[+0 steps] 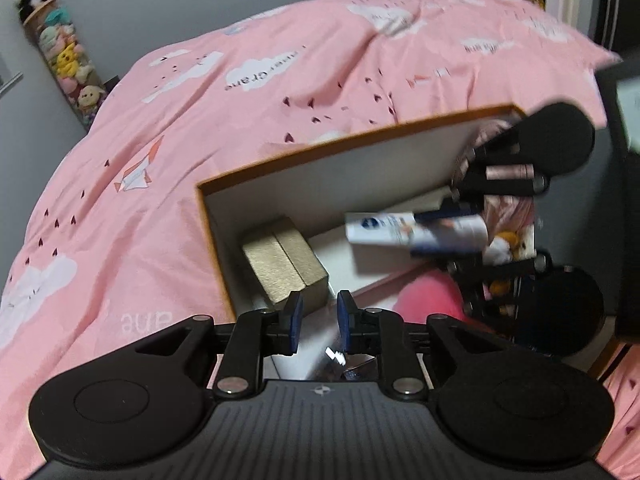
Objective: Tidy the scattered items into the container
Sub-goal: 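Lower the Vaseline tube into the box and open the right gripper, then lower the compact mirror into the box and open the left gripper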
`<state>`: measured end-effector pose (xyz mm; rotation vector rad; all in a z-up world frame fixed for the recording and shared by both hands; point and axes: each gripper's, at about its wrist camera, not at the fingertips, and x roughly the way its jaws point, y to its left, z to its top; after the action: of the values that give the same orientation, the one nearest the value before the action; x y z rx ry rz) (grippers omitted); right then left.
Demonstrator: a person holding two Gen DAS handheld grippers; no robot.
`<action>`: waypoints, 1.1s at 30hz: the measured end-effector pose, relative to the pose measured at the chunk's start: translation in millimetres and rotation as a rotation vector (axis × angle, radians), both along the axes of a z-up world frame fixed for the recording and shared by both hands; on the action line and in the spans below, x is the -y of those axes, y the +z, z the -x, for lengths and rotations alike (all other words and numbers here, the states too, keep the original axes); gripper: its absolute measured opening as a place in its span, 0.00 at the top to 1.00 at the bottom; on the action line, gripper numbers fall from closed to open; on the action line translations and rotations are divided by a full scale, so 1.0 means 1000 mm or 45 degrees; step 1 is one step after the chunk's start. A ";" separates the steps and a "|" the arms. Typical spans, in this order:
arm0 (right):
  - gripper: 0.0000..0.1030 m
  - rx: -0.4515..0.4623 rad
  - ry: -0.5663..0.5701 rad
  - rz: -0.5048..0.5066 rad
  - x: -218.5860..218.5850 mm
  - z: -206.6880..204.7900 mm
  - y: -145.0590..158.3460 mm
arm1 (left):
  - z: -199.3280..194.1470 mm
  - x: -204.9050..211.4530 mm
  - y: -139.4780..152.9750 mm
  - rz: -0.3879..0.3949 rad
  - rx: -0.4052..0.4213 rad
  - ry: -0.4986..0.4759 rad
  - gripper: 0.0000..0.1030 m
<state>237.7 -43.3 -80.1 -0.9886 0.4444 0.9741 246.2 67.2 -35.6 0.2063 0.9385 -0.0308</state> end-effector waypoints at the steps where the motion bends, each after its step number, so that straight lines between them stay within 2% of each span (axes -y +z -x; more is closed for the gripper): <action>1: 0.77 0.009 0.000 0.012 0.000 0.001 -0.001 | 0.002 -0.002 0.002 0.017 0.009 0.012 0.79; 3: 0.71 0.016 -0.019 0.039 0.000 0.001 -0.003 | 0.005 -0.007 0.007 0.041 0.028 0.037 0.79; 5: 0.56 0.000 -0.053 0.061 0.001 -0.001 -0.003 | 0.008 -0.010 0.010 0.060 0.041 0.060 0.79; 8: 0.45 -0.032 -0.117 0.096 0.003 -0.007 -0.006 | 0.013 -0.012 0.013 0.091 0.051 0.086 0.79; 12: 0.47 -0.116 -0.209 0.086 0.006 -0.023 -0.006 | 0.016 -0.012 0.012 0.112 0.042 0.120 0.78; 14: 0.51 -0.144 -0.237 0.069 0.005 -0.029 -0.004 | 0.019 -0.011 0.012 0.122 0.049 0.134 0.78; 18: 0.52 -0.049 -0.194 0.105 -0.001 -0.026 -0.008 | 0.024 -0.008 0.011 0.160 0.048 0.146 0.78; 23: 0.54 0.084 -0.067 0.150 -0.012 -0.015 -0.014 | 0.026 -0.005 0.009 0.197 0.043 0.152 0.78; 27: 0.54 0.102 -0.010 0.181 -0.021 -0.015 -0.015 | 0.029 -0.004 0.008 0.211 0.042 0.156 0.78; 33: 0.47 0.103 -0.043 0.185 -0.024 -0.016 -0.007 | 0.033 -0.005 0.008 0.223 0.035 0.173 0.78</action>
<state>254.1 -19.3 -86.9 -1.1441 0.4677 0.8769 213.6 71.9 -27.6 -0.0194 0.9157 0.0154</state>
